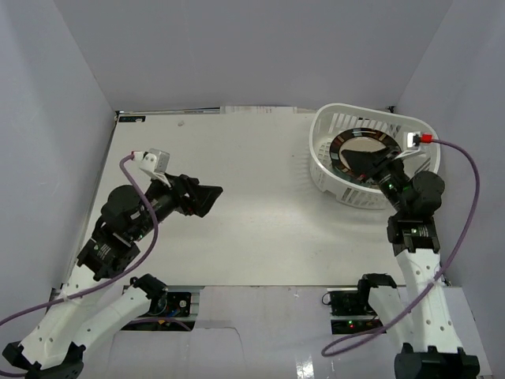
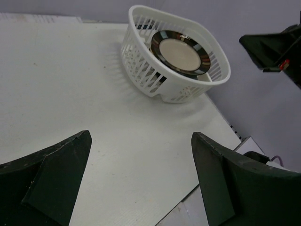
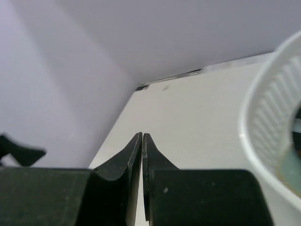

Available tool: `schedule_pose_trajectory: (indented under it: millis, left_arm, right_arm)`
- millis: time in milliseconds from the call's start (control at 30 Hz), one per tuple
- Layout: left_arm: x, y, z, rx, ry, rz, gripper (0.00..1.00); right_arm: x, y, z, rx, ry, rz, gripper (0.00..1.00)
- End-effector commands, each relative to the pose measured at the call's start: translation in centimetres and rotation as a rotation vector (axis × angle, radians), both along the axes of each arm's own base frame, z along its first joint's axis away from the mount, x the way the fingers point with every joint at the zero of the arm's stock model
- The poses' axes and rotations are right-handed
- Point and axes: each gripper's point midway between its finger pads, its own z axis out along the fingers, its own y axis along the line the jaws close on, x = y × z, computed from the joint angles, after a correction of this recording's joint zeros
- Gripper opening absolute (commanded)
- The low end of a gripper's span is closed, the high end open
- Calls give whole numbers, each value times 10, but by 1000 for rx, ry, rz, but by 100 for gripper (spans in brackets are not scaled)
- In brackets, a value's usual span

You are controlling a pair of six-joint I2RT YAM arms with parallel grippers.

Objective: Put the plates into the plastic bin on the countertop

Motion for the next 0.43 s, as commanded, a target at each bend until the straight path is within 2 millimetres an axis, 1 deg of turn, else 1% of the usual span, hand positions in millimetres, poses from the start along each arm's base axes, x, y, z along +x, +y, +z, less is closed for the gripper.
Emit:
schedule_pose_trajectory:
  millis: [0,33,67,100,133,167,200,233,267,300,333,367,400]
  left_arm:
    - [-12,13,41,-80,-118,24,98]
    - [-13,16,43,-94,-124,35,98]
    - [-12,18,37,-97,-116,51,98]
    - [-13,20,36,-103,-117,58,98]
    - [-17,24,37,-117,-127,65,98]
    - [-17,25,28,-113,-114,70,98]
    - [-19,26,26,-119,-110,70,98]
    - [-20,27,24,-123,-109,70,98]
    - [-21,26,20,-118,-105,63,98]
    - [-23,23,18,-116,-97,44,98]
    - [-22,21,16,-114,-85,38,98]
    - [-22,20,17,-117,-80,37,98]
    - [-24,20,27,-133,-94,30,98]
  right_arm:
    - [-60,52,25,-68,-209,270,8]
    - [-68,54,22,-76,-217,285,8]
    - [-81,54,23,-86,-245,293,8]
    - [-86,54,20,-96,-248,296,10]
    - [-89,52,18,-124,-259,283,16]
    - [-96,50,13,-135,-241,273,23]
    - [-96,47,11,-145,-236,251,40]
    - [-97,45,9,-164,-244,237,47]
    - [-101,43,7,-171,-239,225,51]
    - [-99,40,7,-171,-236,204,55]
    - [-100,39,10,-171,-241,195,57]
    - [-101,38,13,-174,-248,191,59]
    - [-104,37,26,-177,-275,185,62]
